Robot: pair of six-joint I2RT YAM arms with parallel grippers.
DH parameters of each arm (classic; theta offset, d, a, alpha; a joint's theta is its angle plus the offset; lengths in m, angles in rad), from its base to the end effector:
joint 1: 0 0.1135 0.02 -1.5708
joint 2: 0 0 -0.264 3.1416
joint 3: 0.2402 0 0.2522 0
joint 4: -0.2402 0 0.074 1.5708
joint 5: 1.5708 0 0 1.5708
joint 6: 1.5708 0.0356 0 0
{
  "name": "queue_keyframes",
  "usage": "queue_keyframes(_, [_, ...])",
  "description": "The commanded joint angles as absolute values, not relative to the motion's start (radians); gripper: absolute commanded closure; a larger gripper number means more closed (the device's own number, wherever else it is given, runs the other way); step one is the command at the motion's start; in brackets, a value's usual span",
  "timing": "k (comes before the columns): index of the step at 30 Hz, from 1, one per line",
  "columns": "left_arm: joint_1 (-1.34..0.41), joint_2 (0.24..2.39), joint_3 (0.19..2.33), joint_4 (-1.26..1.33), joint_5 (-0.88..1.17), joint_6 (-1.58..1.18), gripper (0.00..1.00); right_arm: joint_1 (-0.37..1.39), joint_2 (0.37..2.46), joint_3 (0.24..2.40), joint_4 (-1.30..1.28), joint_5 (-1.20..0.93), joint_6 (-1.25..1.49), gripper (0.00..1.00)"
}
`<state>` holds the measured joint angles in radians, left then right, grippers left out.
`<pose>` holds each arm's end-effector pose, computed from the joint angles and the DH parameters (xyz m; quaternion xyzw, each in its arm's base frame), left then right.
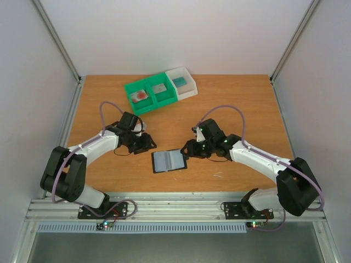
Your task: Take the credit cards out of the card holder
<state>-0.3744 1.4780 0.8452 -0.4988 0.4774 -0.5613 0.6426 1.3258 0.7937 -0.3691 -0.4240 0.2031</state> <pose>0.2485 -0.1152 0.1843 -0.0372 0.9490 -0.3014 0.0848 0.2022 0.1697 0.2136 -0.2687 0.8861 0.3130 0.2114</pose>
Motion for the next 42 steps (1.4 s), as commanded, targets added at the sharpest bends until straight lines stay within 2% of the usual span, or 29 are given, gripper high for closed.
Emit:
queue_keyframes(1, [-0.383, 1.486, 0.781, -0.389, 0.515, -0.592, 0.51, 0.671, 1.375, 0.798, -0.298, -0.450, 0.216, 0.59])
queue_keyframes(8, [-0.397, 1.549, 0.713, -0.253, 0.586, -0.643, 0.53, 0.723, 1.480, 0.837, -0.254, -0.434, 0.227, 0.61])
queue_keyframes(15, [-0.397, 1.577, 0.683, -0.178, 0.599, -0.676, 0.68, 0.763, 1.570, 0.846, -0.207, -0.411, 0.235, 0.66])
queue_keyframes(24, [-0.398, 1.602, 0.680, -0.128, 0.621, -0.694, 0.81, 0.778, 1.657, 0.871, -0.179, -0.402, 0.244, 0.69])
queue_keyframes(42, [-0.424, 1.545, 0.615, -0.117, 0.614, -0.748, 0.82, 0.796, 1.751, 0.891, -0.129, -0.394, 0.287, 0.73])
